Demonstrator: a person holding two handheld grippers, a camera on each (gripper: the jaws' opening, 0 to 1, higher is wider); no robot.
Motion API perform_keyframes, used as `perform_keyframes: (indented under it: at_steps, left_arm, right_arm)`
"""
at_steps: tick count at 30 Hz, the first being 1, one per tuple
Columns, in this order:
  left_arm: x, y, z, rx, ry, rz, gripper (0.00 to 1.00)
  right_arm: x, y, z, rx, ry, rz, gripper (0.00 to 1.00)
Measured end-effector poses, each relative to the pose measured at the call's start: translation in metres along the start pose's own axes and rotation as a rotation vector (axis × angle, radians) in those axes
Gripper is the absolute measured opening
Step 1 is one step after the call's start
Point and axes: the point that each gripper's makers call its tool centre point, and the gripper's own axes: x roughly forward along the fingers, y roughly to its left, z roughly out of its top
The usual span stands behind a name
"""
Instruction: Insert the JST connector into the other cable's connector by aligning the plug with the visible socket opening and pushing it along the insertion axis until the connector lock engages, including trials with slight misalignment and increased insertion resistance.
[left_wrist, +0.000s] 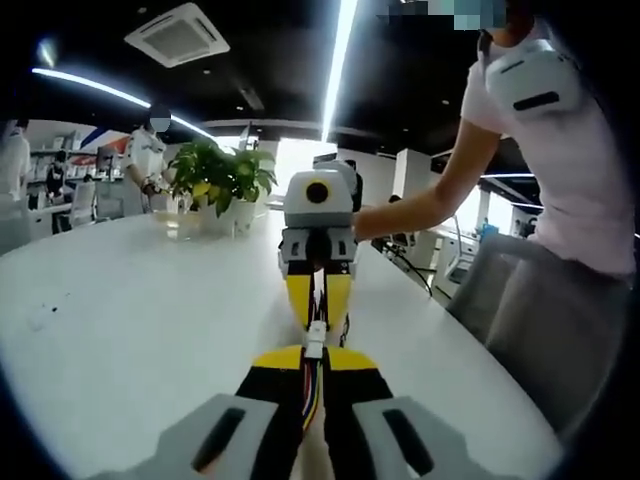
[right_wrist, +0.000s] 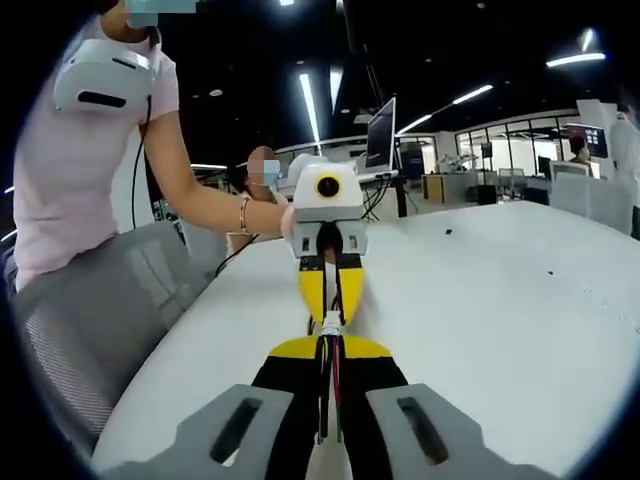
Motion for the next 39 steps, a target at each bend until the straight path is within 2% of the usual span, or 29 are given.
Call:
perform_keyframes:
  at_steps: [12,21,24,31,35,39]
  left_arm:
    - [0.002,0.0,0.002,-0.004,0.0,0.005,0.0]
    - [0.004,-0.003,-0.002,-0.002,0.019,-0.003,0.0]
    - [0.003,0.002,-0.007,0.006,0.033,-0.001,0.0]
    - [0.003,0.011,-0.006,0.04,0.026,0.033,0.0]
    - [0.007,0.016,-0.013,0.037,0.039,0.047,0.0]
    - [0.01,0.015,-0.022,0.066,0.079,0.038,0.0]
  right_arm:
    - [-0.007,-0.016,-0.006,0.009,-0.001,-0.001,0.01]
    - [-0.003,-0.015,-0.011,0.021,0.006,0.006,0.01]
    - [-0.001,-0.015,-0.014,0.012,0.017,0.009,0.01]
    - [-0.001,-0.022,-0.013,-0.021,0.0,-0.018,0.02]
    - [0.0,-0.026,-0.02,-0.006,0.014,-0.03,0.02]
    - [0.003,-0.023,-0.028,-0.006,0.036,-0.027,0.02]
